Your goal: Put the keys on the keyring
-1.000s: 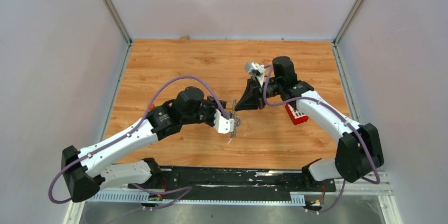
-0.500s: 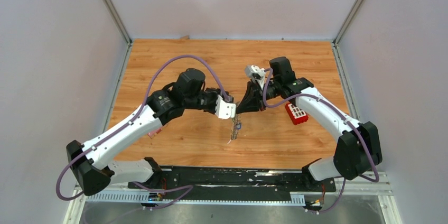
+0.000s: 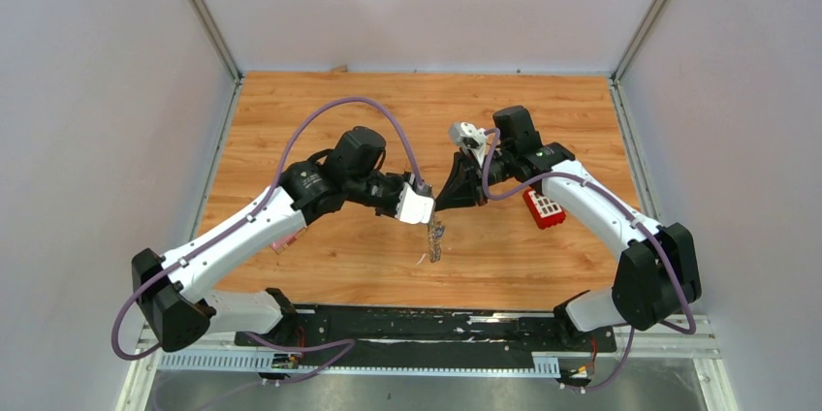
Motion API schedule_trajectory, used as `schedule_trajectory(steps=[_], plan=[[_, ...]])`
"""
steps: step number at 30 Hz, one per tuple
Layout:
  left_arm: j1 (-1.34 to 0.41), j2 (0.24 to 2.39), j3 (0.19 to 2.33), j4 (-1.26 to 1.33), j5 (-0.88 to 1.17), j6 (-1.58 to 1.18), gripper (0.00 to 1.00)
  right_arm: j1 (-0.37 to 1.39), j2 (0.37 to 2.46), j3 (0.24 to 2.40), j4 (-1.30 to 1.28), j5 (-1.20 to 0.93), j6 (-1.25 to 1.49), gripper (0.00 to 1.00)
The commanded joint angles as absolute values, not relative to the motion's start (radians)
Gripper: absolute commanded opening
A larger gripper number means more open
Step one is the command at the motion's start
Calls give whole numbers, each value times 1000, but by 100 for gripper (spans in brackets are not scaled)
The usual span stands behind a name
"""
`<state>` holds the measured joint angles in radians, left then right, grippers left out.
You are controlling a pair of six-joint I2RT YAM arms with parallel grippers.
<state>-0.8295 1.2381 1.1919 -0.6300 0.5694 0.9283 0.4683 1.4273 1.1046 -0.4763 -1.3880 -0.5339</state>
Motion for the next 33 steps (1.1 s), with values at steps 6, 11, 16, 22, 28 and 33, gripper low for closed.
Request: schedule_trajectory(steps=[6, 11, 16, 22, 28, 33], plan=[[-825, 1247, 1190, -612, 614, 897, 37, 472, 1426, 1143, -464, -1441, -563, 0], [-825, 1254, 1184, -603, 623, 887, 36, 472, 1428, 1141, -453, -1439, -551, 0], [-825, 1264, 1188, -596, 620, 879, 33, 472, 1428, 1141, -447, -1440, -544, 0], [-825, 1276, 1195, -593, 624, 872, 28, 472, 1429, 1138, -442, -1437, -540, 0], [-825, 1284, 1208, -597, 636, 861, 24, 472, 1430, 1135, -438, -1430, -538, 0], [-825, 1294, 1210, -591, 638, 841, 21, 474, 1425, 1131, -425, -1417, -527, 0]])
